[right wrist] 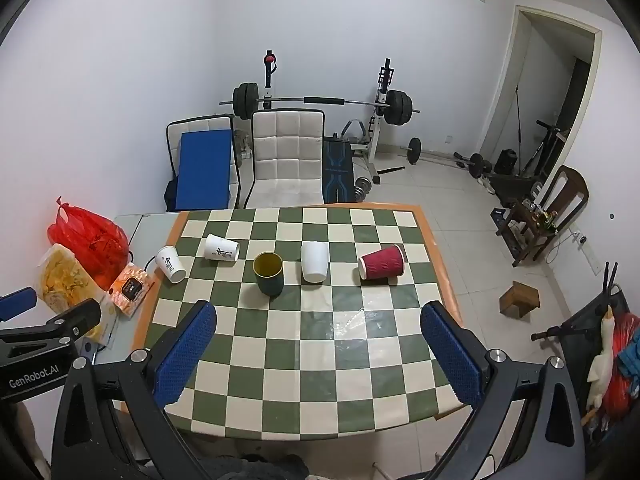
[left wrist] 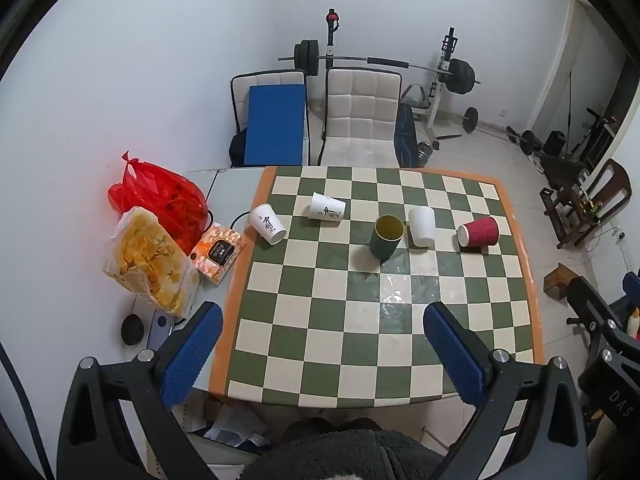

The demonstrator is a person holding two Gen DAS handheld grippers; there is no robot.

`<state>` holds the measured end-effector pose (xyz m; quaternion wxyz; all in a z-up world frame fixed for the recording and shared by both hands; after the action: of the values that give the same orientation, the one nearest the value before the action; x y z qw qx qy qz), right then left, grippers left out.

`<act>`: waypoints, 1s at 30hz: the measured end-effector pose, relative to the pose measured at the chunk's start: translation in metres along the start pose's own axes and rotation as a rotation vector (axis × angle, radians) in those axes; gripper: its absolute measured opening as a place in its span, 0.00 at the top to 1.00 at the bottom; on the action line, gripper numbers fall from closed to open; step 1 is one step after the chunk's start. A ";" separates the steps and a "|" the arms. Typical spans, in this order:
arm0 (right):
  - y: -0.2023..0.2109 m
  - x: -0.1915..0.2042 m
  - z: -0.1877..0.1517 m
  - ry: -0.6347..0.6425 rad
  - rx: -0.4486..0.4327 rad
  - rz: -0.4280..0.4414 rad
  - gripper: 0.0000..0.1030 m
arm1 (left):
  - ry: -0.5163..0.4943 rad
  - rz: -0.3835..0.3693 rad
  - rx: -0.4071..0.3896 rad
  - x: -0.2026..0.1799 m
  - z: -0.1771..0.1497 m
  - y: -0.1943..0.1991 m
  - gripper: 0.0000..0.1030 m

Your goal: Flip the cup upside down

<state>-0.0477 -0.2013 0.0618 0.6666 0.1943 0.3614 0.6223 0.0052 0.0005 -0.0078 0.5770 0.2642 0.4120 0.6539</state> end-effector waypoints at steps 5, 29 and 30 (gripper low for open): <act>0.000 -0.002 0.000 -0.016 -0.009 0.010 0.00 | 0.002 0.001 -0.009 0.001 0.000 0.001 0.00; 0.013 -0.005 0.001 -0.004 -0.019 0.005 0.00 | -0.004 0.001 -0.016 -0.022 -0.001 0.014 0.00; 0.015 -0.006 0.001 -0.003 -0.020 0.005 0.00 | -0.003 -0.001 -0.015 -0.022 0.000 0.013 0.00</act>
<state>-0.0572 -0.2047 0.0743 0.6674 0.1896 0.3536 0.6274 0.0018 -0.0205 0.0061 0.5798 0.2608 0.4064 0.6562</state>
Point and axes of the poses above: each gripper's, at about its wrist camera, not at the fingertips, and y roughly against the way its jaws point, x to its left, z to its top, the point moved 1 cm from there along -y, roughly the way its jaws point, and after that the axes turned 13 degrees about y, right-handed, at the moved point
